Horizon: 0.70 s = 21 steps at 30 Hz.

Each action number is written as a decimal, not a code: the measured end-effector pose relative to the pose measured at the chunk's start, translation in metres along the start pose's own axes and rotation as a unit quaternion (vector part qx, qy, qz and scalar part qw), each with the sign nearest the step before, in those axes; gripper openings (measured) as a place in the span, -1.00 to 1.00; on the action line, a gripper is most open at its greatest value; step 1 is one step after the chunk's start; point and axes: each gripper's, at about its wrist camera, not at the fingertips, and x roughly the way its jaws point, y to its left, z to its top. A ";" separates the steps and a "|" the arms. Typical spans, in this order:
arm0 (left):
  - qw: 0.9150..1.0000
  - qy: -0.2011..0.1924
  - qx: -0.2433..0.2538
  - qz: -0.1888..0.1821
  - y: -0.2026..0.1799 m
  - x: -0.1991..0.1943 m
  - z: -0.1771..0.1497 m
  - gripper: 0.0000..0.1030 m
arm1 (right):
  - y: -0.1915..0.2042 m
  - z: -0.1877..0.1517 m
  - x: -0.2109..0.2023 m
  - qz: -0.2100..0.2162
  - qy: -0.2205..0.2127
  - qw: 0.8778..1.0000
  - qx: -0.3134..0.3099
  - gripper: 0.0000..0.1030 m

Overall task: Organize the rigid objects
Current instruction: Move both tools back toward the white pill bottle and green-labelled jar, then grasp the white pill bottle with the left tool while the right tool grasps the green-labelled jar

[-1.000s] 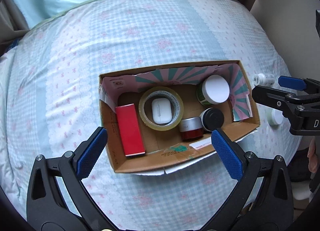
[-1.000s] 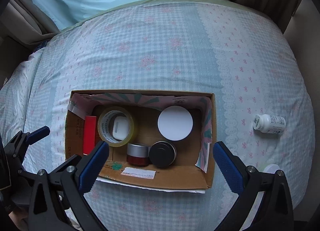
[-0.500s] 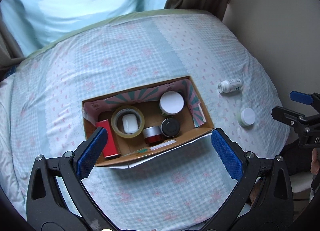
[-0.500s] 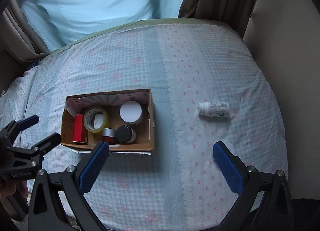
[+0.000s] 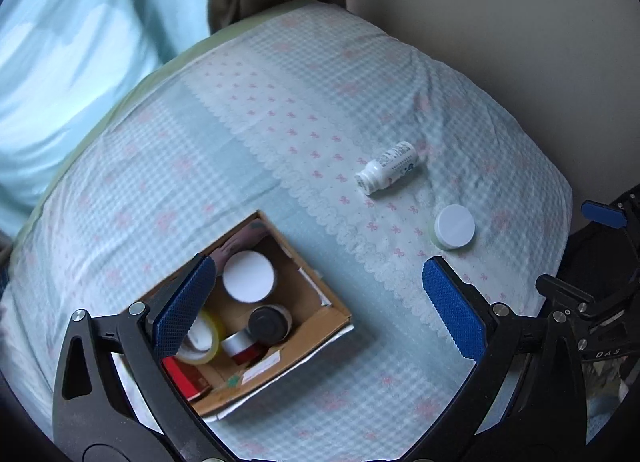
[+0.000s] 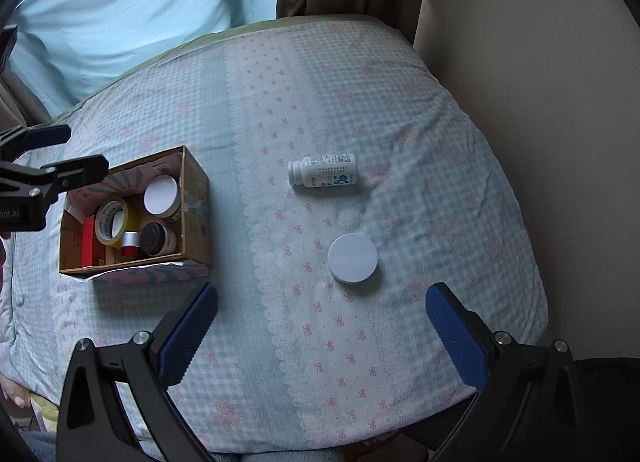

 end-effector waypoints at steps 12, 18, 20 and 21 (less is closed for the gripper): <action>0.979 0.081 0.188 -0.019 -0.081 0.147 0.087 1.00 | -0.038 -0.013 0.095 0.003 0.028 0.998 0.051 1.00; 0.955 0.120 0.270 -0.026 -0.115 0.217 0.104 0.99 | -0.049 -0.015 0.147 -0.005 0.048 0.995 0.092 1.00; 0.945 0.139 0.297 -0.024 -0.123 0.238 0.104 0.99 | -0.051 -0.015 0.164 -0.002 0.061 0.992 0.109 1.00; 0.939 0.149 0.309 -0.021 -0.127 0.248 0.103 0.99 | -0.050 -0.015 0.172 -0.006 0.066 0.991 0.116 1.00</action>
